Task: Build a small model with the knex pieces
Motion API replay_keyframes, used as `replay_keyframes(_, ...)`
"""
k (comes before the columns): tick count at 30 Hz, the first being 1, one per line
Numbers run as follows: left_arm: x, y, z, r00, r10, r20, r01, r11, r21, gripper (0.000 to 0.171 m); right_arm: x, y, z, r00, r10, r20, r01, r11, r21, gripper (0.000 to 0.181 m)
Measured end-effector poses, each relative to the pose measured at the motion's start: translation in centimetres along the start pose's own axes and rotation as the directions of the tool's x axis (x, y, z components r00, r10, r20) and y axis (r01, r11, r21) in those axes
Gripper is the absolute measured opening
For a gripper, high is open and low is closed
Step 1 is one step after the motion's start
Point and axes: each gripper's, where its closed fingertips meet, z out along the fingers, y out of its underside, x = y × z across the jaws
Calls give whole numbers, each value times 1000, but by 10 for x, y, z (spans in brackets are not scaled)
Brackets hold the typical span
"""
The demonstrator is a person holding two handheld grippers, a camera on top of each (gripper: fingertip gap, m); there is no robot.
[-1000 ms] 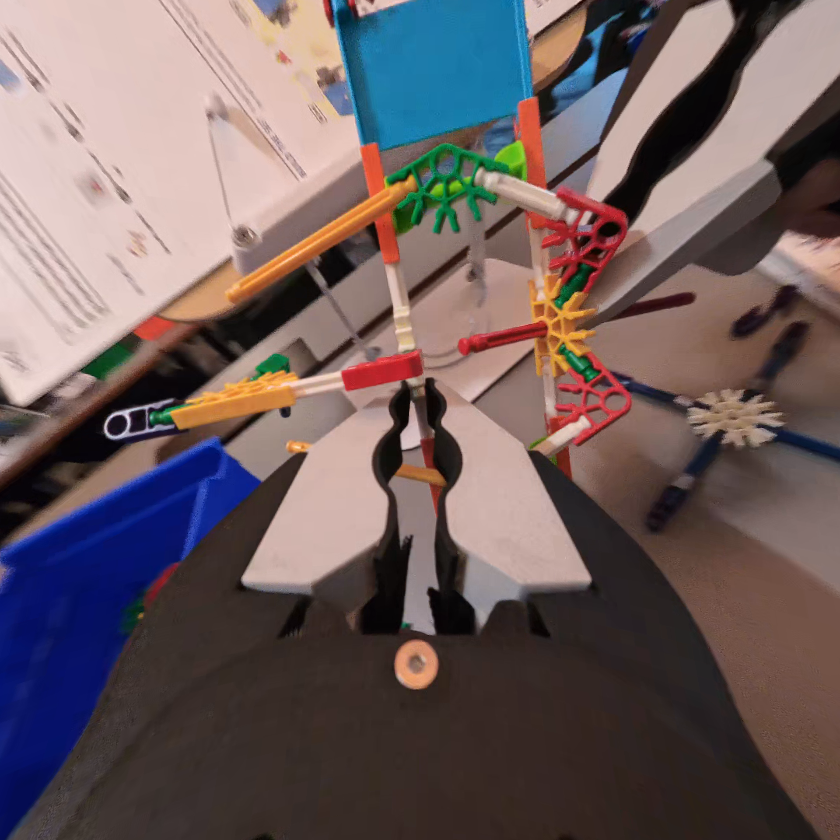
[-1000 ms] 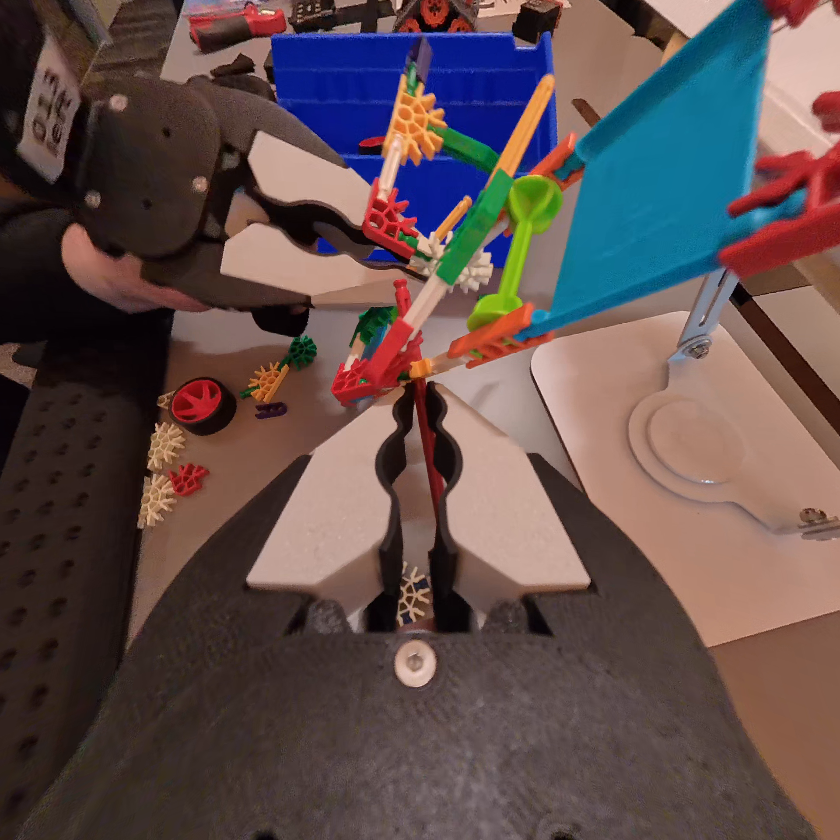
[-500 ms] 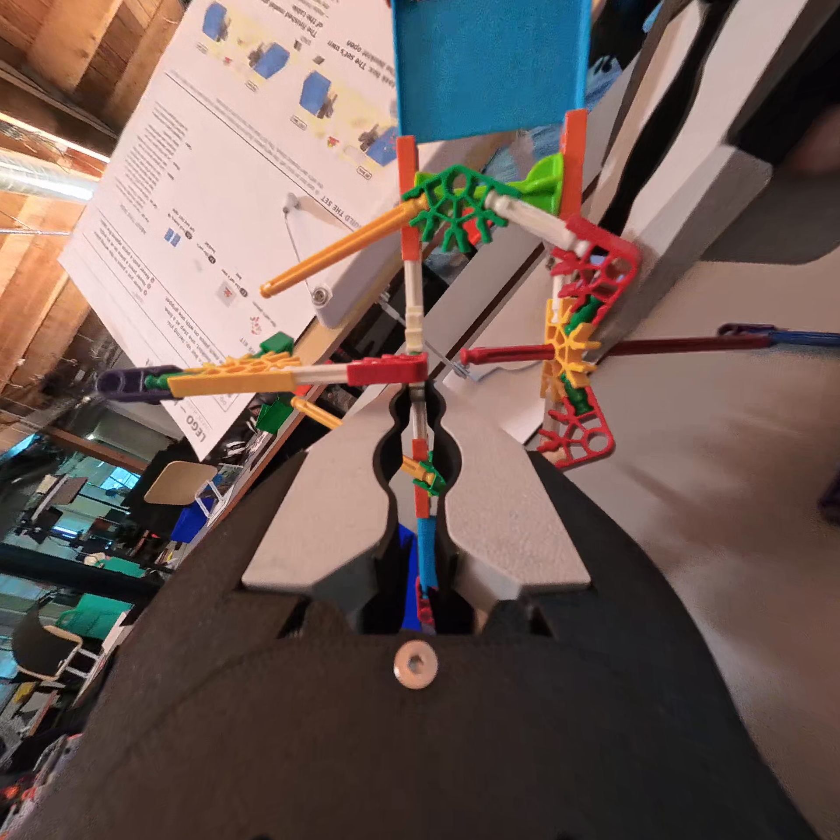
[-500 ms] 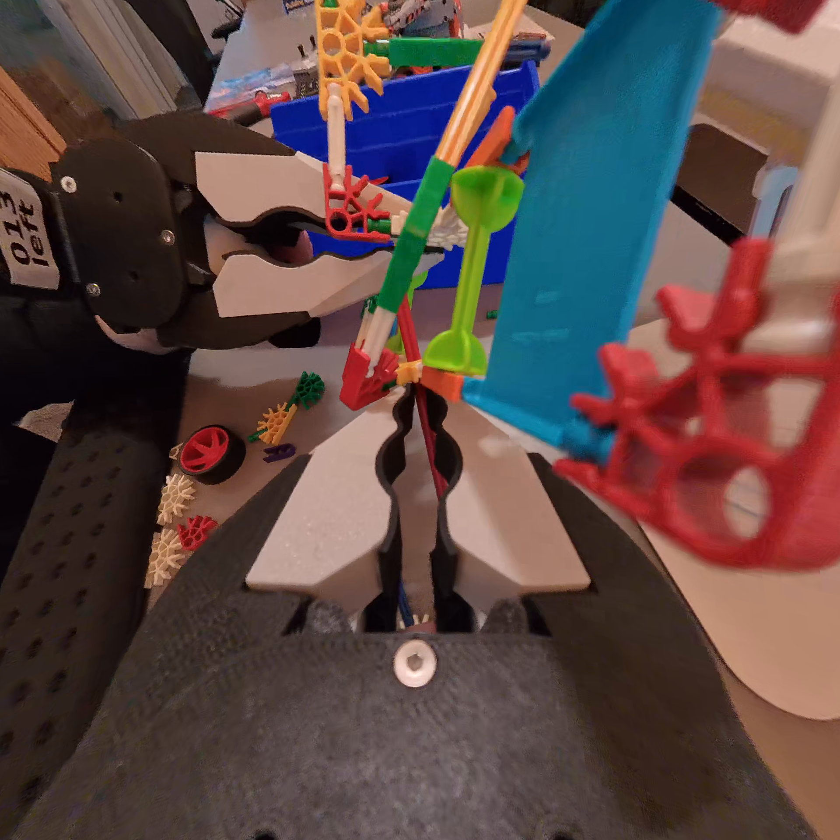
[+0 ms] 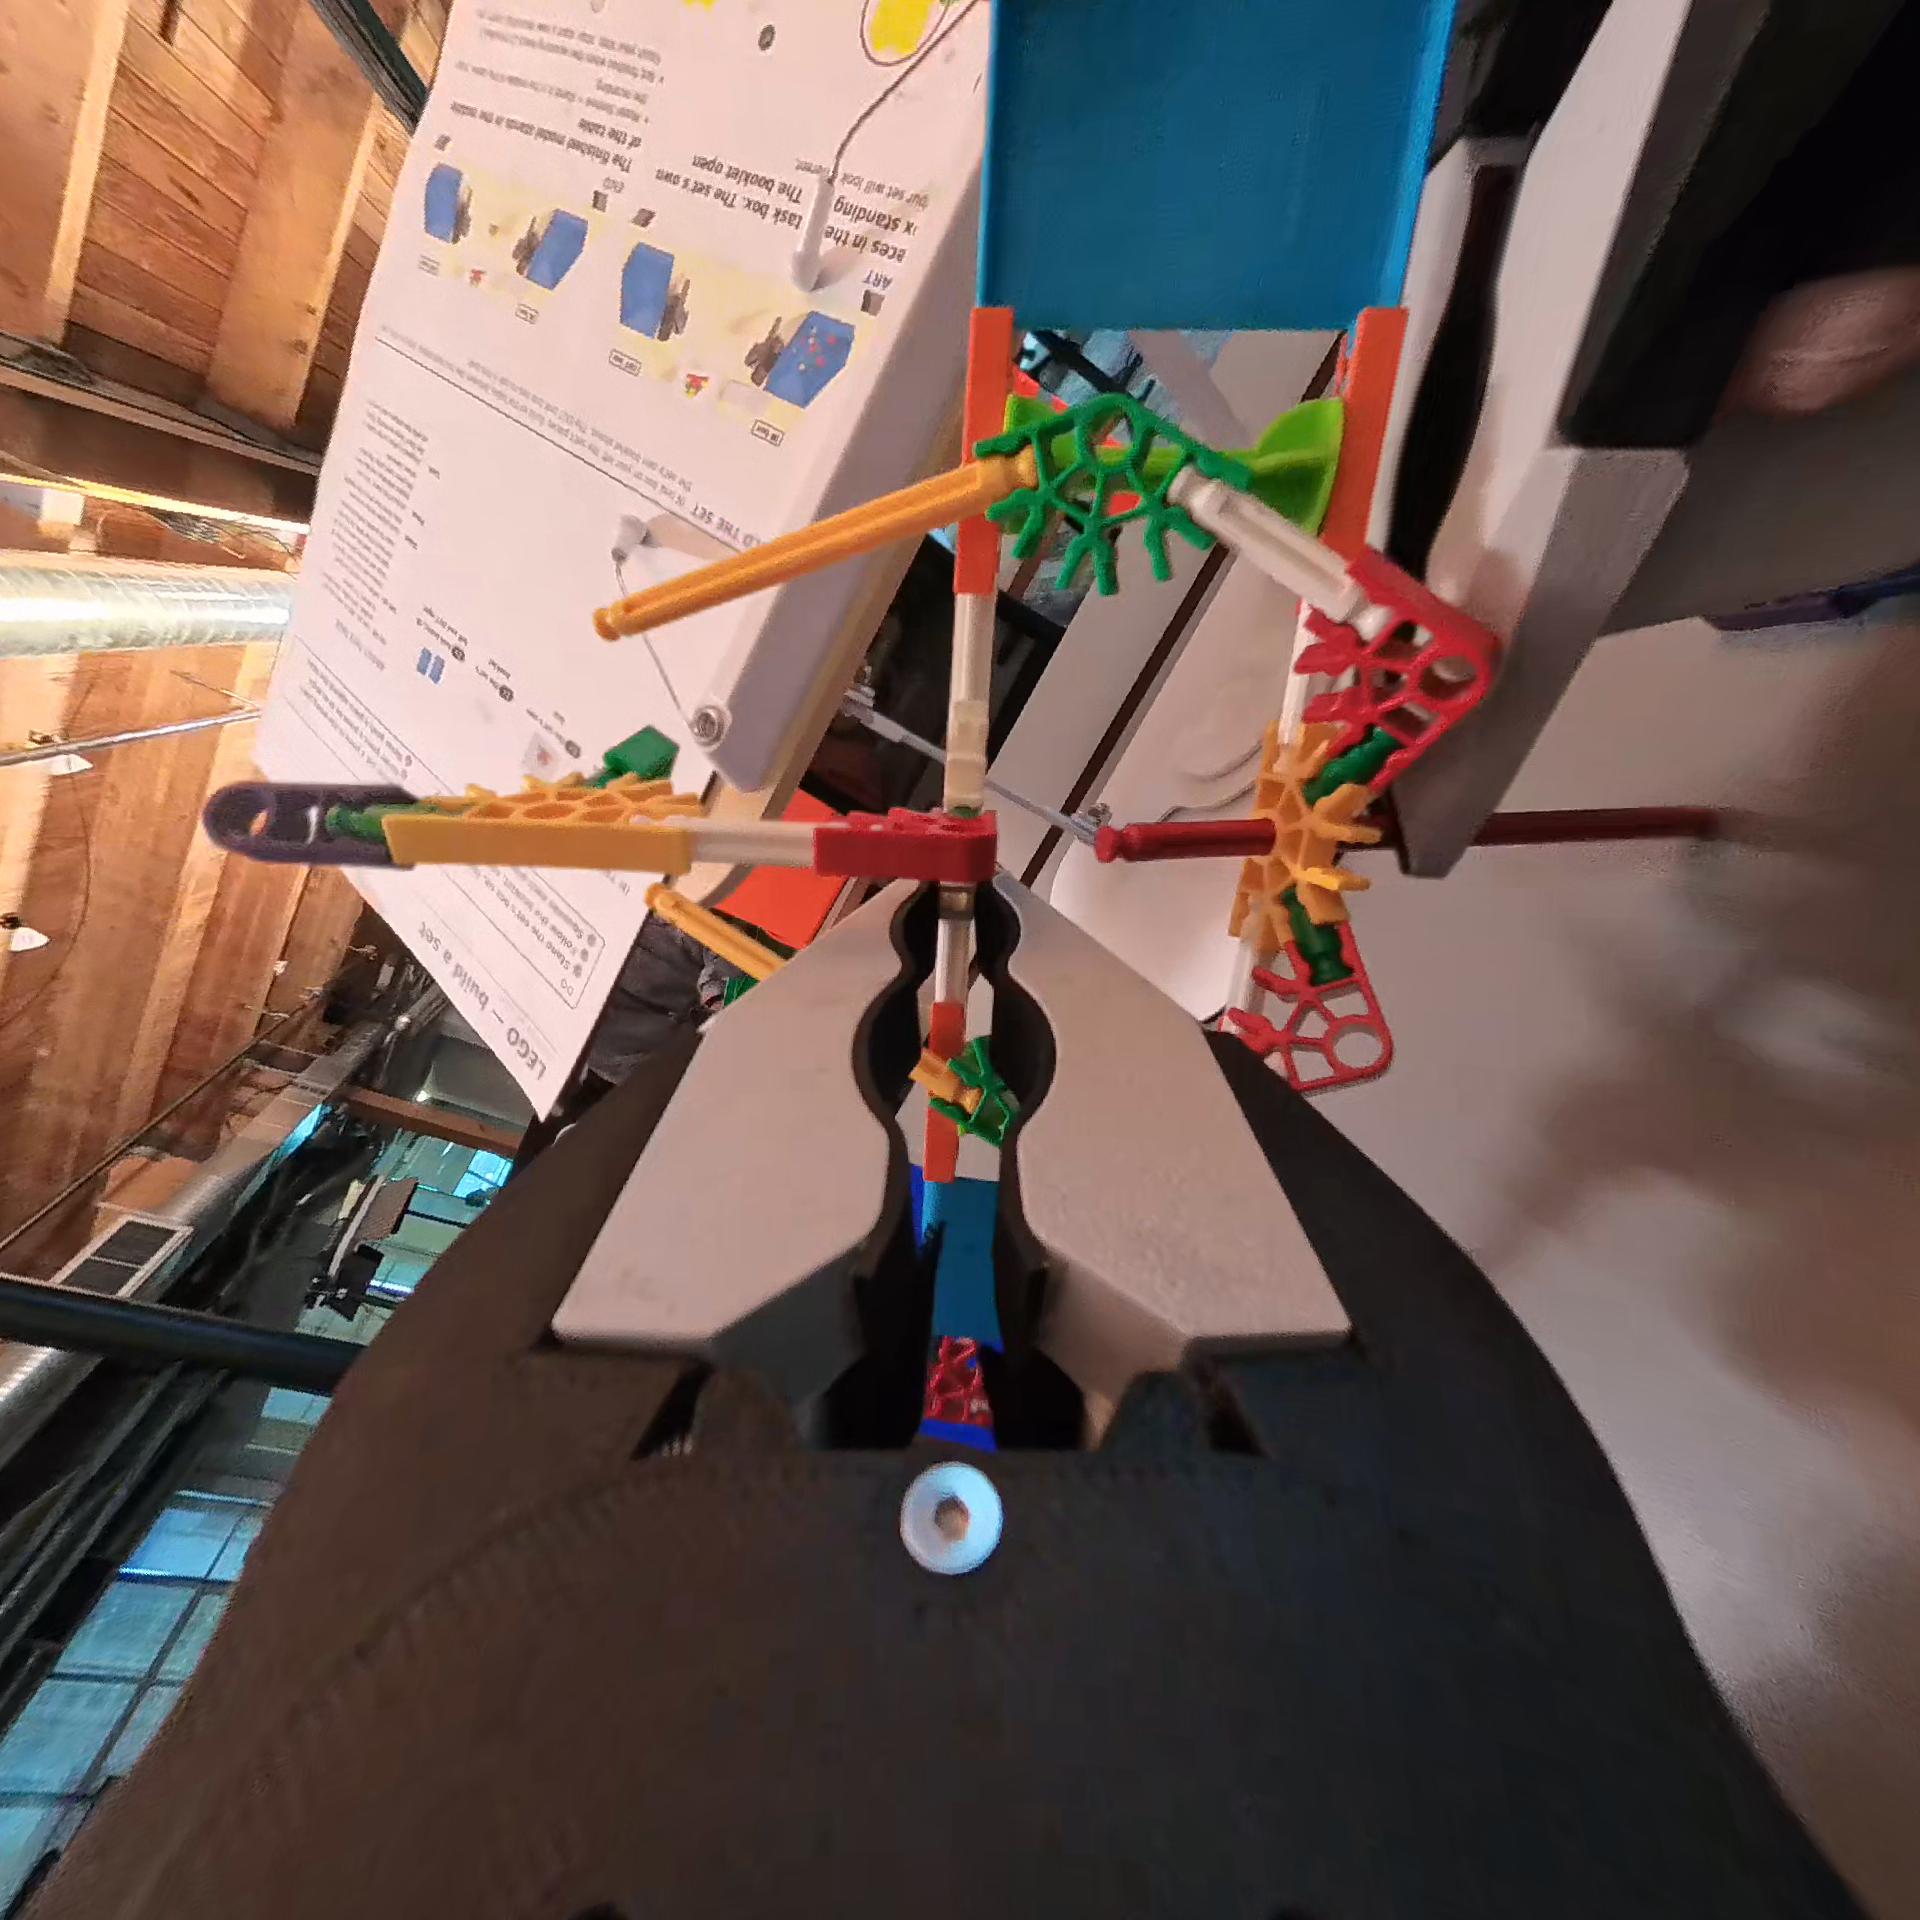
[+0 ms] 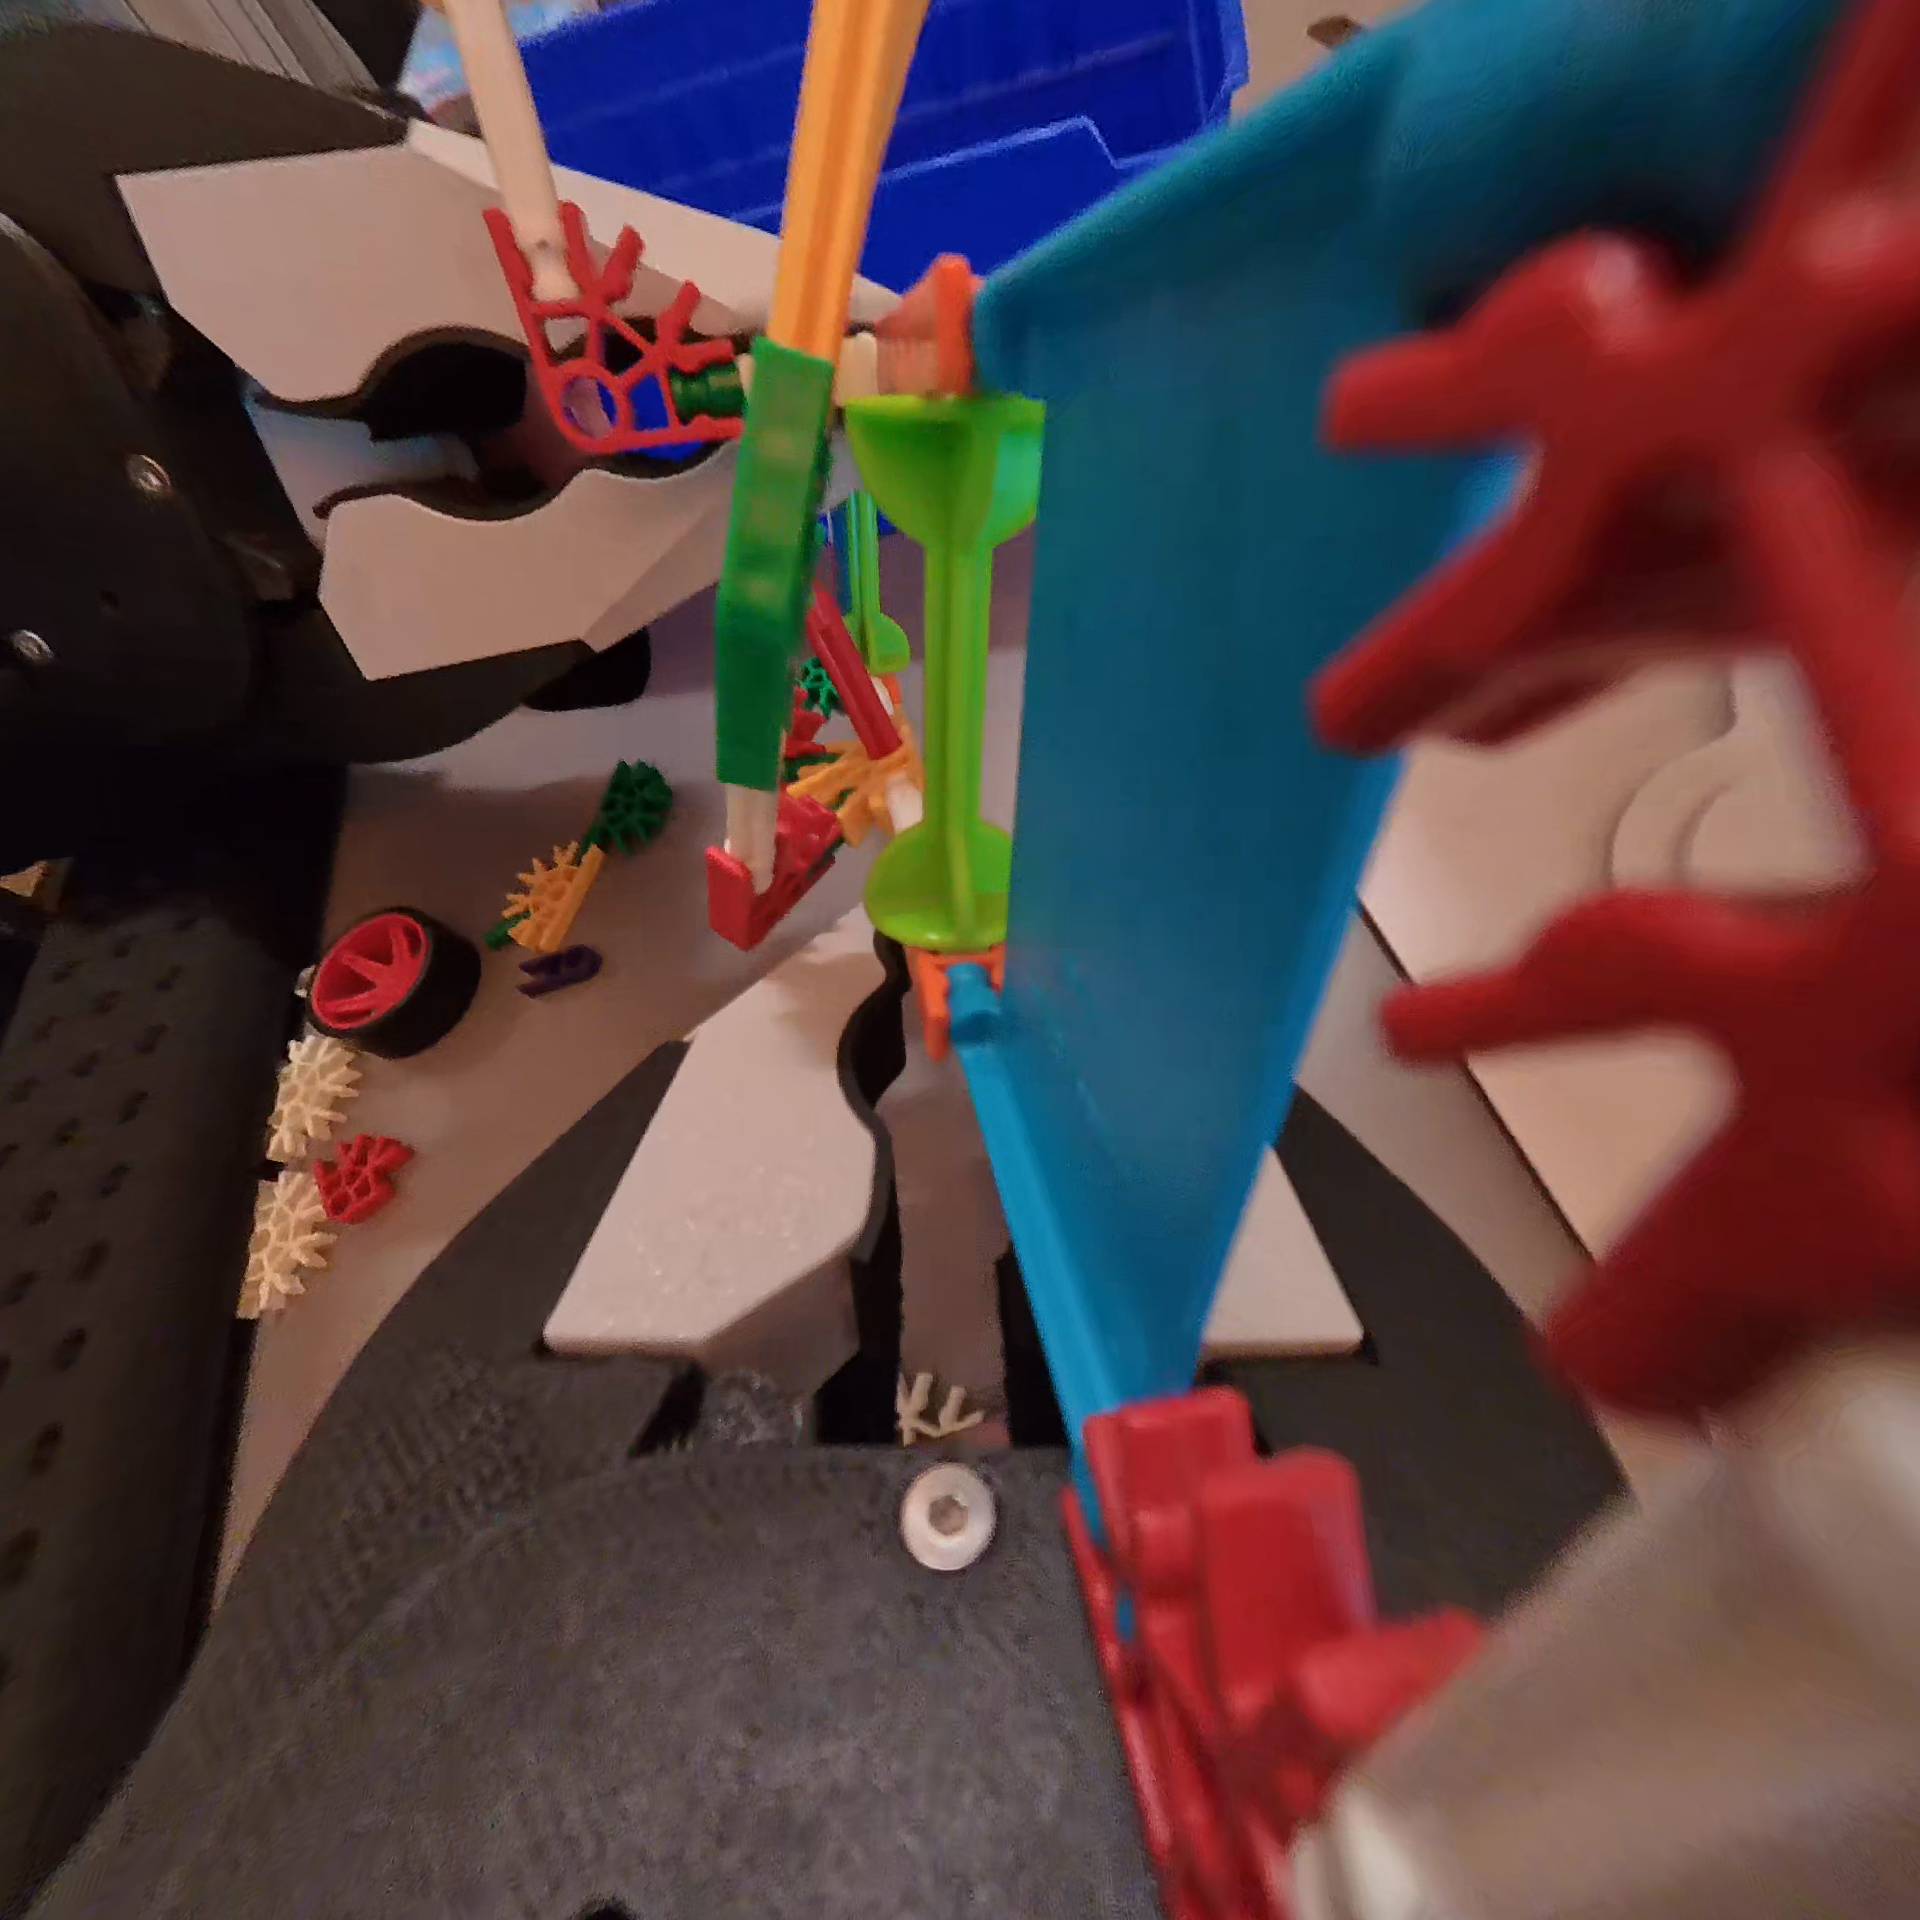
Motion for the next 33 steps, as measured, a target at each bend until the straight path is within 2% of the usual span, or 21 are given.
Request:
replay_keyframes(4, -1, 1, 0, 1000, -15, 5, 15, 1000, 6, 4, 3, 5, 0, 1000, 2, -8, -2, 1000, -24, 14)
replay_keyframes(7, -4, 4, 0, 997, -82, -5, 82, 997, 7, 4, 9, 9, -2, 999, -38, -32, 37, 999, -38, 14)
replay_keyframes(11, -9, 10, 0, 989, -150, -12, 150, 989, 6, 4, 10, 10, -7, 1000, -27, 2, 27, 999, -32, 16)
replay_keyframes(17, -10, 15, 1, 979, -203, -22, 203, 979, 3, 4, 20, 19, -2, 996, -77, -53, 72, 994, -81, 13)
replay_keyframes(22, -9, 18, 2, 965, -258, -41, 258, 966, -4, 4, 23, 25, 0, 999, -18, -32, 15, 997, -77, 17)
replay_keyframes(28, -10, 25, 4, 951, -307, -48, 306, 952, -21, 4, 30, 33, 5, 999, -13, -49, 8, 995, -99, 27)
replay_keyframes(33, -12, 34, 7, 914, -401, -69, 399, 916, -39, 5, 27, 36, 9, 999, -17, -32, 13, 993, -116, 25)
